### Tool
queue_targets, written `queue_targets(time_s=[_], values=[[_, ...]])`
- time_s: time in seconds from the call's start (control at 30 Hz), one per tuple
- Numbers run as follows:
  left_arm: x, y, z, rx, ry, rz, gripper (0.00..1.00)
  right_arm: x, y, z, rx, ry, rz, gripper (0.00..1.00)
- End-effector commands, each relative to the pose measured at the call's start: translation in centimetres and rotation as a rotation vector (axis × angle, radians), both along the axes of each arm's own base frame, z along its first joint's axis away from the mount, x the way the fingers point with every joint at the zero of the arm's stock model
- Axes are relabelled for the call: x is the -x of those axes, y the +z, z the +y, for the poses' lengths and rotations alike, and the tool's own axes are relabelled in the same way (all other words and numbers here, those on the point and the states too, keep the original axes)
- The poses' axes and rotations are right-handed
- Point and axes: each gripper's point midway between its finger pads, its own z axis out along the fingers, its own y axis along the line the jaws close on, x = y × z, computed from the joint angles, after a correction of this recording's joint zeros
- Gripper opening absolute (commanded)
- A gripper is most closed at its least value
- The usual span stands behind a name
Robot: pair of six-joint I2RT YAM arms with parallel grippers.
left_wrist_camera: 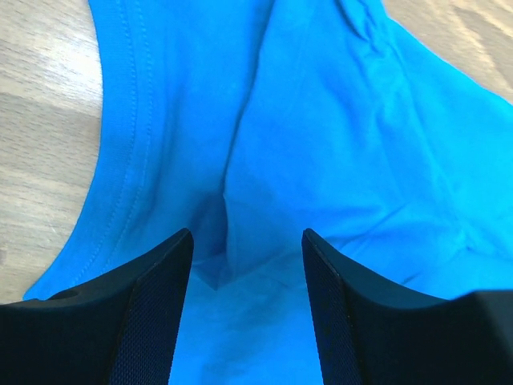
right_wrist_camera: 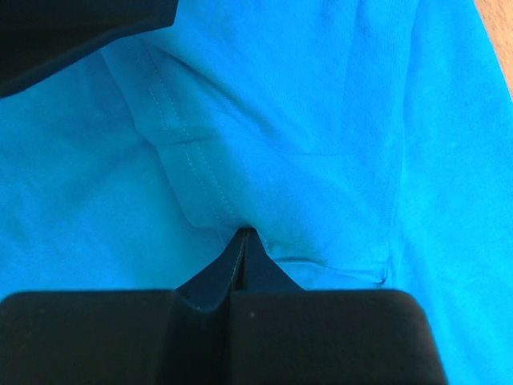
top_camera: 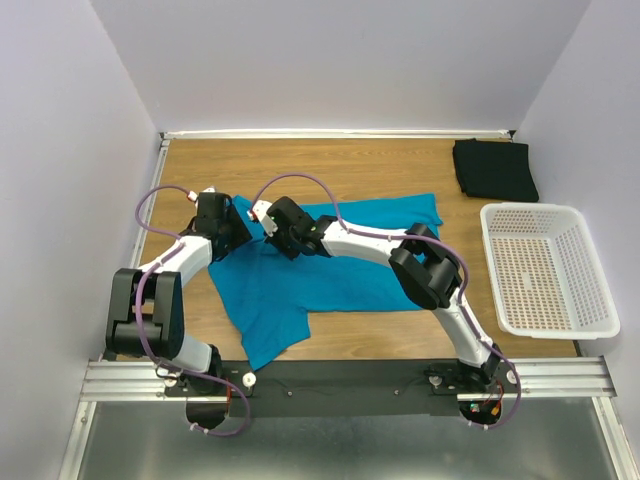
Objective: Fold and stack the t-shirts
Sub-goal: Fold the tshirt
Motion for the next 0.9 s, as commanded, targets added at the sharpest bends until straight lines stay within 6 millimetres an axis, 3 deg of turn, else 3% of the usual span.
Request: queue_targets(time_s=[0.0, 0.4, 0.57, 0.7, 0.87], values=[[0.6, 0.6, -0.9, 0.045, -0.038, -0.015, 0.65, -0.1, 1.4, 0.4, -0.019, -0.015, -0.037, 0.01], [0.9, -0.9, -0.4, 0.024, -0.027, 0.025, 0.62, -0.4, 2.1, 0.6, -0.031, -0.015, -0.049, 0.01], [1.2, -0.8, -0.4, 0.022, -0.031, 0.028, 0.42, -0.4, 2.4, 0.6, -0.032, -0.016, -0.055, 0.01], [1.1, -0.3, -0.4, 0.020, -0.031, 0.019, 0.18, -0.6, 2.9, 0.6, -0.036, -0.019, -0.064, 0.01], [1.3, -0.4, -0.3, 0.017, -0.030, 0.026, 0.04, -0.7, 3.4, 0.8, -0.044, -0.017, -0.074, 0.01]])
